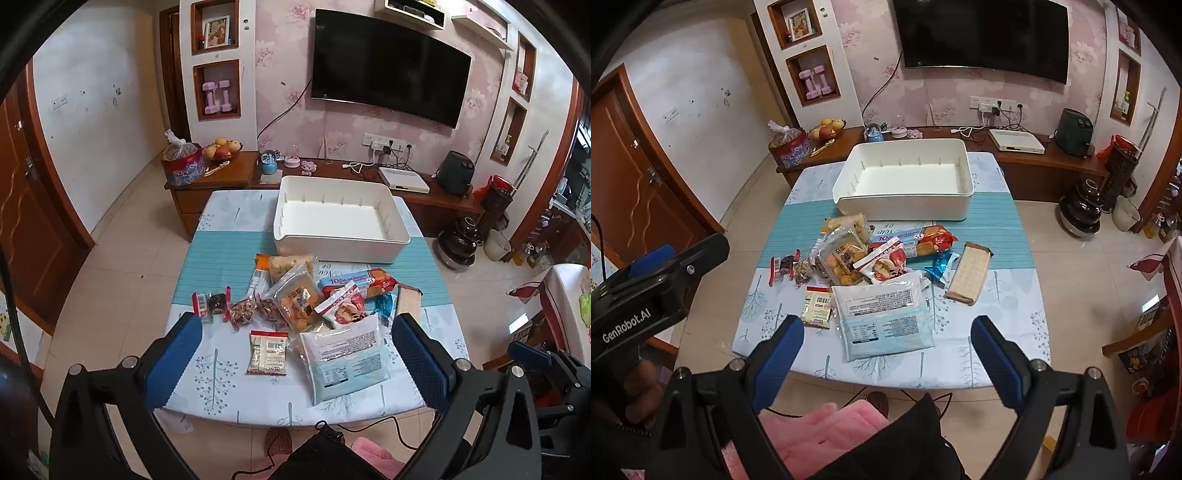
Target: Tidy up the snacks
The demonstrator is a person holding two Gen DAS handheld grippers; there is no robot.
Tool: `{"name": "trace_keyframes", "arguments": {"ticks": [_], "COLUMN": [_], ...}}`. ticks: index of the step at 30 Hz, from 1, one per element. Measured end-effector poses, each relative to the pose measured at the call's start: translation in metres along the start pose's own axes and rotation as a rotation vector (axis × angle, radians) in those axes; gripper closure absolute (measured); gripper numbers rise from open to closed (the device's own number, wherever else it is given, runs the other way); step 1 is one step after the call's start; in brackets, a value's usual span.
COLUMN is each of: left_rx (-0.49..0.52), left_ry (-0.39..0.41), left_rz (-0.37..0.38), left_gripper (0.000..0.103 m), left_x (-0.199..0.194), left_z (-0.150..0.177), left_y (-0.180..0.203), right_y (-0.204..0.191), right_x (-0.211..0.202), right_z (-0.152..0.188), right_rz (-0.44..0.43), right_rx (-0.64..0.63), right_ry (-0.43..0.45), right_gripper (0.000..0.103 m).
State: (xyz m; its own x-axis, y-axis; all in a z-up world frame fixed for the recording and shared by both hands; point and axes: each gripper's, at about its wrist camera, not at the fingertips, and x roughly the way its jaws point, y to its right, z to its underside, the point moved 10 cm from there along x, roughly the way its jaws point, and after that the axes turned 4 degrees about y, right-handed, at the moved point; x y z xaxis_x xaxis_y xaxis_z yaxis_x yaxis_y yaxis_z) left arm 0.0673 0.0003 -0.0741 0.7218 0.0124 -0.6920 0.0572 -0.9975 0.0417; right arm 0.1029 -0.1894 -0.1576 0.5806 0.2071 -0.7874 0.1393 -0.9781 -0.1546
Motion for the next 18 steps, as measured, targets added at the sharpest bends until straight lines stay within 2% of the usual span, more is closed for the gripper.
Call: {"name": "trace_keyframes", "arguments": {"ticks": [18], "left_rx": [0.000], "left_ry": [-0.001], "left_rz": [-0.007], "left_gripper": [0.001], "left_x": [-0.0012], "left_z": [0.0039], "left_y": [-0.0033], "right_y": [0.0022], "right_x": [0.0014], "right_z": [0.0029], "right_rz": [0.006], "right_rx": [-0.001], "right_ry": [-0.007], "right_gripper": [0.010]}}
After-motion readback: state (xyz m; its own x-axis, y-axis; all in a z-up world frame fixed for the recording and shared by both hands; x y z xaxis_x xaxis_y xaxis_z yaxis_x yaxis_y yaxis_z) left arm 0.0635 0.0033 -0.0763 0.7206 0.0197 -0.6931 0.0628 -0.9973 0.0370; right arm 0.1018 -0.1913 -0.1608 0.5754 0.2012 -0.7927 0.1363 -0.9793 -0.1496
